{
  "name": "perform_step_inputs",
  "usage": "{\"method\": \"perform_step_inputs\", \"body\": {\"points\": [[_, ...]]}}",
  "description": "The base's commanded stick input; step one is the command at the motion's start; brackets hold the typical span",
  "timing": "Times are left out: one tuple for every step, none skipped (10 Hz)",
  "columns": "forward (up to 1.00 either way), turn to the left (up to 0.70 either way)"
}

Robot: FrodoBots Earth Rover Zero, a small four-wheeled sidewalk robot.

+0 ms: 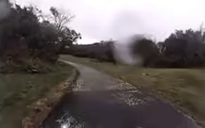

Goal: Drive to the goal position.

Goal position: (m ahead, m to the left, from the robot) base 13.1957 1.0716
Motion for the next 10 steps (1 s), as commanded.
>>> {"method": "perform_step_inputs", "body": {"points": [[0.70,0.00],[0.70,0.00],[0.70,0.00],[0.70,0.00],[0.70,0.00],[0.70,0.00],[0.70,0.00],[0.70,0.00],[0.70,0.00],[0.70,0.00]]}}
